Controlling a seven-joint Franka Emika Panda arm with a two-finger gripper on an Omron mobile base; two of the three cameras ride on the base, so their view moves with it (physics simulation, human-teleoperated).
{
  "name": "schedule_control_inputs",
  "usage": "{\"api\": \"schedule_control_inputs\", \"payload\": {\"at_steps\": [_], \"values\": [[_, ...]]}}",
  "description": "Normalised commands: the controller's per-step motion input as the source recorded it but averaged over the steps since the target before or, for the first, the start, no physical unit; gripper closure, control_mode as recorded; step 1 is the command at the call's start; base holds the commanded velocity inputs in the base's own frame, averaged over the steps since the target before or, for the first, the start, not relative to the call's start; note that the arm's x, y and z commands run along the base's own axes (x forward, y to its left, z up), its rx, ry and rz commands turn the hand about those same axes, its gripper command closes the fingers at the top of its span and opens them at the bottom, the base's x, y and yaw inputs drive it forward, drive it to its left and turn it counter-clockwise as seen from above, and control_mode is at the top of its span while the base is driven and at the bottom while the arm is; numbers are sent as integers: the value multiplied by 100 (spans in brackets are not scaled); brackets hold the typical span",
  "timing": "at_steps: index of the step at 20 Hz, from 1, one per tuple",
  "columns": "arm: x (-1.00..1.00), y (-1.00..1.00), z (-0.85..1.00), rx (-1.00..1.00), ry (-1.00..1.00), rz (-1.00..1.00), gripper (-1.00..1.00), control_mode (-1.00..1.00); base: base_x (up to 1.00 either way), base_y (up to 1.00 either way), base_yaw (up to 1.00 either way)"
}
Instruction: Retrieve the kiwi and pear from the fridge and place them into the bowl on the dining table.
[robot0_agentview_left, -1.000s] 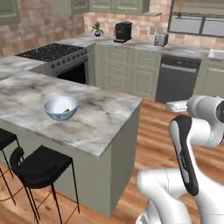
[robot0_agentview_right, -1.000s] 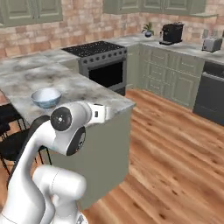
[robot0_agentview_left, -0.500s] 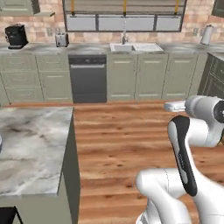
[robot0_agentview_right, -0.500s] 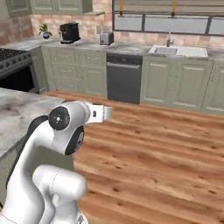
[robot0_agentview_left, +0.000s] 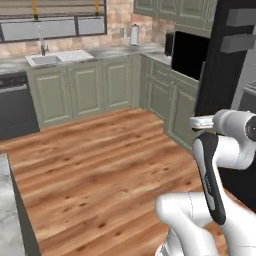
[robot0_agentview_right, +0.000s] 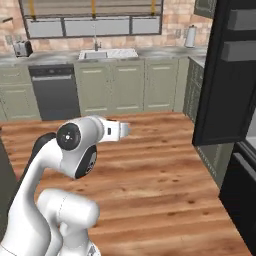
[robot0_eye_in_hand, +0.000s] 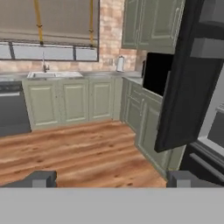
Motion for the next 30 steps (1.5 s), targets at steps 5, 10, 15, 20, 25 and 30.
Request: {"api": "schedule_control_inputs", "payload": {"at_steps": [5,10,15,20,25,30], "values": [[0,0,0,0,0,0,-100,100,0,0,-63],[0,0,0,0,0,0,-100,100,15,0,-60],[0,0,0,0,0,0,-100,100,54,2,-53],[0,0,0,0,0,0,-100,100,59,27,-51],[0,0,0,0,0,0,-100,100,50,77,-50],[0,0,0,0,0,0,-100,100,55,90,-49]]}}
